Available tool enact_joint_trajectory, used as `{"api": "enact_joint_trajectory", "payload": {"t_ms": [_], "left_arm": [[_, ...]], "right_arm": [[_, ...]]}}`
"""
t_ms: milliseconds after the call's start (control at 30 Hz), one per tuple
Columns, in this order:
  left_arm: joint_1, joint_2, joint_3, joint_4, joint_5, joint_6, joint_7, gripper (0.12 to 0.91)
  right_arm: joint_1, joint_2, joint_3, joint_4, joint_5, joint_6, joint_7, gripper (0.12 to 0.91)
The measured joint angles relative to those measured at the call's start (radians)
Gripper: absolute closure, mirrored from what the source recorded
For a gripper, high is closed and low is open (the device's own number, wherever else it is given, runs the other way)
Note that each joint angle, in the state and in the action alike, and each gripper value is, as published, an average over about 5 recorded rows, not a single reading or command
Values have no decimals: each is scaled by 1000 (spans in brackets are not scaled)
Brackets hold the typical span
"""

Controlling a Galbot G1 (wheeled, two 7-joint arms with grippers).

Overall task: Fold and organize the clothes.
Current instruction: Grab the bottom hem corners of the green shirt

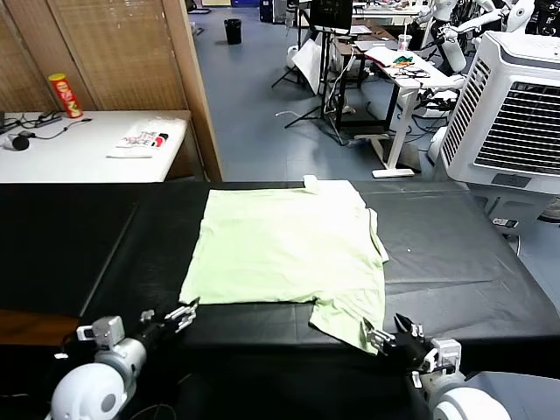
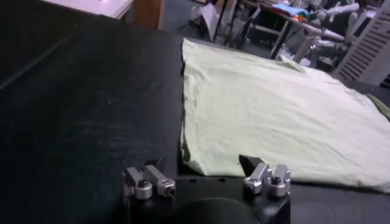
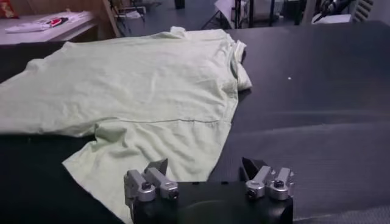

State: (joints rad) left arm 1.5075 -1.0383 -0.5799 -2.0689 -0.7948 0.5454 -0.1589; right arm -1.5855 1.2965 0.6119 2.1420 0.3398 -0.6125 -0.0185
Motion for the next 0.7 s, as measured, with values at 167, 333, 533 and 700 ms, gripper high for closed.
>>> {"api": "enact_joint_trajectory", "payload": {"t_ms": [167, 333, 533, 700], "left_arm": [[-1, -5, 0, 13, 5, -9, -1, 232], [-5, -6, 2, 25, 7, -17, 3, 353], [-6, -7, 7, 31, 7, -22, 12, 686], [-4, -9, 13, 28, 10, -25, 13, 896]], "right_arm": [[-5, 4, -7, -3, -8, -3, 4, 449], [-7, 12, -14, -4, -7, -17, 20, 713], [-17, 19, -17, 4, 6, -24, 37, 892], [-44, 30, -5, 37, 13, -31, 68, 904]]}}
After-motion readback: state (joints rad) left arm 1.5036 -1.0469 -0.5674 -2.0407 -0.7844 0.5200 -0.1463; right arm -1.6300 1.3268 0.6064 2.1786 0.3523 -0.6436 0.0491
